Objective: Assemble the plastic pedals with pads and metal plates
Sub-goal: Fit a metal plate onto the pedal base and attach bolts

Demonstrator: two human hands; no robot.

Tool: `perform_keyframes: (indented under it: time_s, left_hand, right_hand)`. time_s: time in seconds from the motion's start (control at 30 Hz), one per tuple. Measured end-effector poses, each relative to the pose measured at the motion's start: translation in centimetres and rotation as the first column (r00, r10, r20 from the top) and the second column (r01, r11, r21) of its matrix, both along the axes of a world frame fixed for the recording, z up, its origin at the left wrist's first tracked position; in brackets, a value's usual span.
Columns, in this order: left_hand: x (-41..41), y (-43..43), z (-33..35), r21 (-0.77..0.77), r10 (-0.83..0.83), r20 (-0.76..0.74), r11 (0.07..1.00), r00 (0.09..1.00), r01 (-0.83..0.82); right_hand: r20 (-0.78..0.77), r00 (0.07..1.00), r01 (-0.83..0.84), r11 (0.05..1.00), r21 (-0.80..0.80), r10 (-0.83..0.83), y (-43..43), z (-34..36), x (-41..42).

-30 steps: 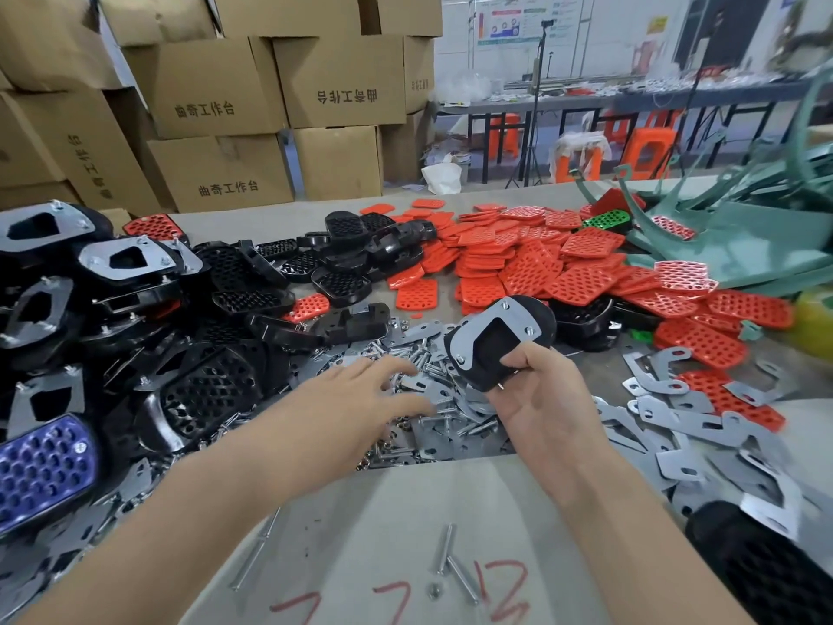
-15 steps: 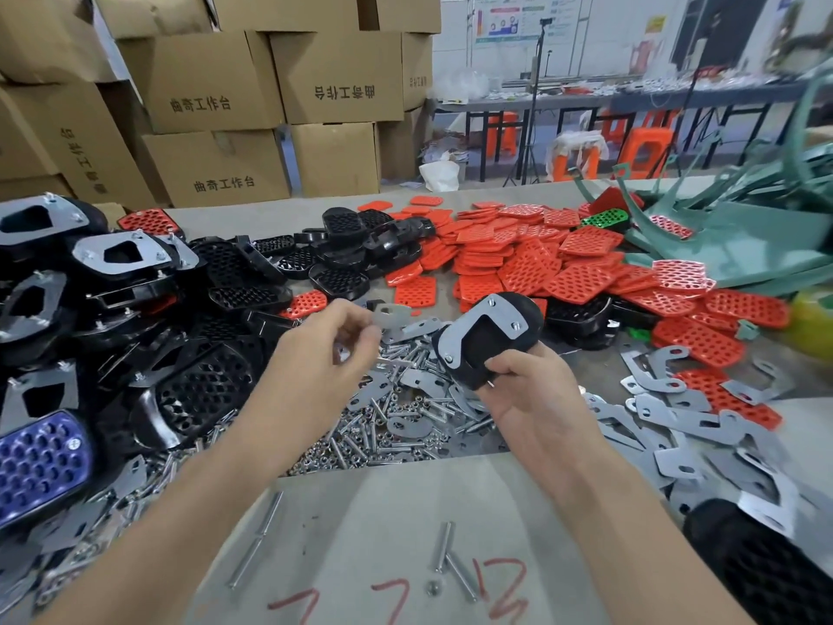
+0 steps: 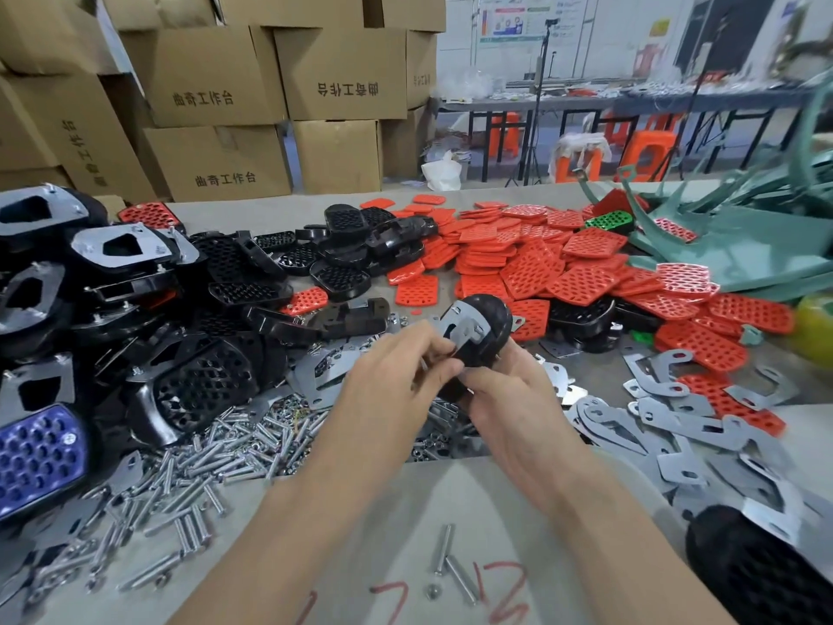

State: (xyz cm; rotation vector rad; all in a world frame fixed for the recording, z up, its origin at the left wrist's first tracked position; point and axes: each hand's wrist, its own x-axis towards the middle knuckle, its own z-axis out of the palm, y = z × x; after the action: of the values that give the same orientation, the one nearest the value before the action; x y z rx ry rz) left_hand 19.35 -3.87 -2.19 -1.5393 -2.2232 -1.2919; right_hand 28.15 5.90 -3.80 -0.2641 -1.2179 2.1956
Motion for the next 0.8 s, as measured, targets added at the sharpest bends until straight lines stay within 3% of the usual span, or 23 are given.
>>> perform_keyframes:
  time_s: [0.37, 0.47, 0.6, 0.73, 0.8]
  left_hand:
    - [-0.2, 0.1, -0.5, 0.075, -0.009, 0.059, 0.997, 0.998, 0.005]
    - [-0.2, 0.1, -0.7, 0.062, -0.003, 0.060, 0.998, 0.998, -0.001]
    - [-0.6, -0.2, -1.0, 0.050, -0.039, 0.172, 0.998, 0.984, 0.031]
    - [-0.8, -0.4, -0.8, 0.054, -0.014, 0.061, 0.998, 0.998, 0.011]
    - [-1.3, -0.7, -0.7, 0.113, 0.015, 0.100, 0.993, 0.995, -0.026]
  right_hand:
    - [-0.012, 0.997, -0.080, 0.997, 0.009, 0.080, 0.1, -0.3, 0.0]
    - [0.015, 0.998, -0.059, 0.998, -0.031, 0.060, 0.1, -0.2, 0.0]
    - [0.040, 0.999, 0.011, 0.994, -0.106, -0.006, 0.0, -0.2, 0.0]
    - [0.037, 0.998, 0.053, 0.996, -0.068, -0.051, -0.3, -0.3, -0.2]
    - [0.043, 0.996, 0.082, 0.992, -0.098, -0.078, -0.2, -0.2, -0.2]
